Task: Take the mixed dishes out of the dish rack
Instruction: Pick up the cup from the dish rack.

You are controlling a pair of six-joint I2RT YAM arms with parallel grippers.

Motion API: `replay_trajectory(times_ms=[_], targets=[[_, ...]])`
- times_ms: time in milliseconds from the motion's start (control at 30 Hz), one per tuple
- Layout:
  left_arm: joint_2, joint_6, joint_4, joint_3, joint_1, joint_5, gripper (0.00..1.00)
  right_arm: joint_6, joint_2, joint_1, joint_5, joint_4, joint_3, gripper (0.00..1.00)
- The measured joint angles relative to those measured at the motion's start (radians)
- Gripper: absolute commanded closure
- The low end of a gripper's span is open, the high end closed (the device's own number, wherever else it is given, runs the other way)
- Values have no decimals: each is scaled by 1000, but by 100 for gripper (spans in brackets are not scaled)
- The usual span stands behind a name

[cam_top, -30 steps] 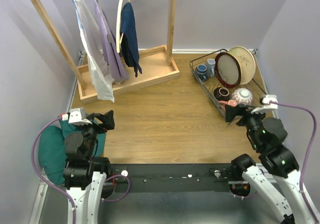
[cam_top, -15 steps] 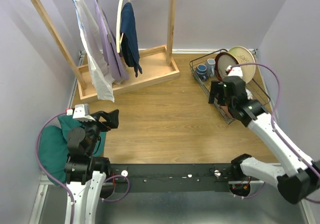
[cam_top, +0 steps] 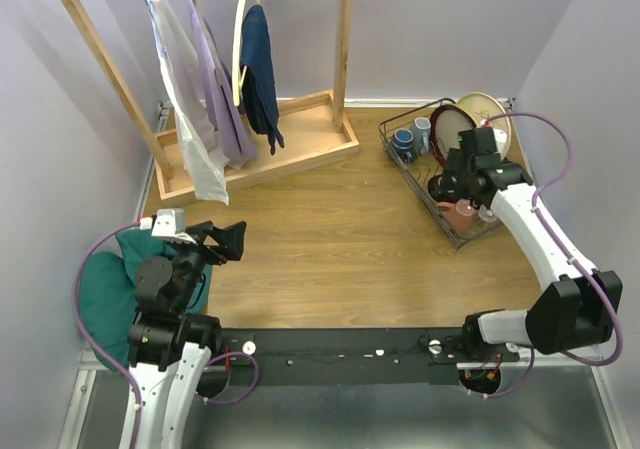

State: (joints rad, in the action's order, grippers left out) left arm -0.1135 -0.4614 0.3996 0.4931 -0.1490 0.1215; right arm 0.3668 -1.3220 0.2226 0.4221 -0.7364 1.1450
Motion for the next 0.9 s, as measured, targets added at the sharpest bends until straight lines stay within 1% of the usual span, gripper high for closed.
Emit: replay_trajectory(times_ms=[100,233,267,300,333,567,600,733,900], targets=[[-55,0,-13,-2,-3,24,1,10,-22,-89,-16,-23,-4,0],[-85,0,-50,-23,-6,46,1,21,-22,-101,-71,-28,-29,1],[-92,0,-60,-27,-6,48,1,21,-22,-102,-79,-28,-36,2],[-100,0,-67,-28,-6,50,1,22,-22,-106,-93,-28,-47,6],[-112,0,-78,-31,-6,53,1,23,-22,-116,-109,-27,-63,7],[-120,0,-96,-36,-19,56,1,18,-32,-150,-186,-13,-90,12],[-121,0,-99,-36,-22,56,1,15,-32,-151,-196,-8,-93,14],[-127,0,-108,-37,-34,59,1,1,-38,-152,-233,7,-111,15],[-130,0,-112,-37,-38,63,1,-28,-45,-152,-256,14,-119,14]])
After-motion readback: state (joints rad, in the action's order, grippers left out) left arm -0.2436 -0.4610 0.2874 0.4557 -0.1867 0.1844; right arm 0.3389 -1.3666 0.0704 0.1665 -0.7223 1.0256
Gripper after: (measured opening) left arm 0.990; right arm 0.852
